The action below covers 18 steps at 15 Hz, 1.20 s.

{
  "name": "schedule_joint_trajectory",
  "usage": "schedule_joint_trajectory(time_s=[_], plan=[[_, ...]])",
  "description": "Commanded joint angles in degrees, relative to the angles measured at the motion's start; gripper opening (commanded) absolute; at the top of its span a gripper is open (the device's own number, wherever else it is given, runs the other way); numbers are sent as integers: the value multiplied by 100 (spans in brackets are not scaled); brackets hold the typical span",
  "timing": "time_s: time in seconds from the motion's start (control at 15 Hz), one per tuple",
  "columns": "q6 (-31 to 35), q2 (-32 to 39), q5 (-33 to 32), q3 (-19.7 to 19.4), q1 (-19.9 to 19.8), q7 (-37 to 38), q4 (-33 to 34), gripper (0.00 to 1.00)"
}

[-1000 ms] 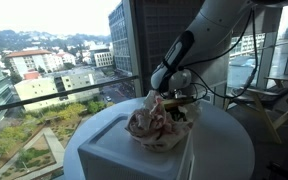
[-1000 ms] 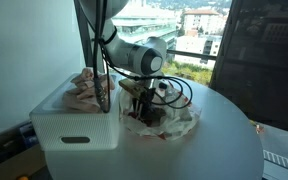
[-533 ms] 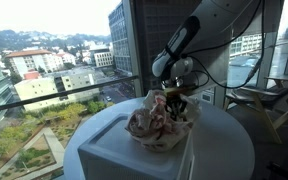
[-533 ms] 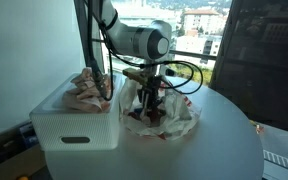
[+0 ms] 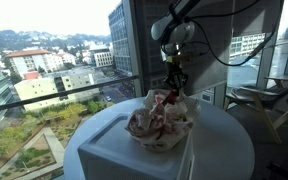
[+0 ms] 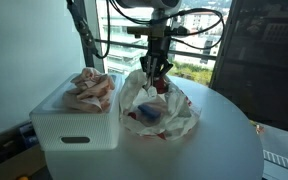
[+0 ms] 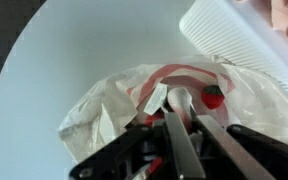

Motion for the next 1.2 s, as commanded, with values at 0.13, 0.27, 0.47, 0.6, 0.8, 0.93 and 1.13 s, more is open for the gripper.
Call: schedule_joint_trajectory(time_s=[0.13, 0.27, 0.47, 0.6, 0.8, 0.93, 1.13], plan=[[-66, -691, 13, 215, -41, -697, 351, 12], [46, -894, 23, 301, -5, -851, 474, 12], [221, -1085, 229, 475, 21, -1116, 691, 12], [543, -1186, 452, 619, 58, -1393, 695, 13], [936, -1226, 877, 839, 136, -1902, 658, 13], [1010, -1157, 1217, 1003, 192, -2345, 652, 13], [884, -946, 1661, 1229, 280, -2894, 638, 13]])
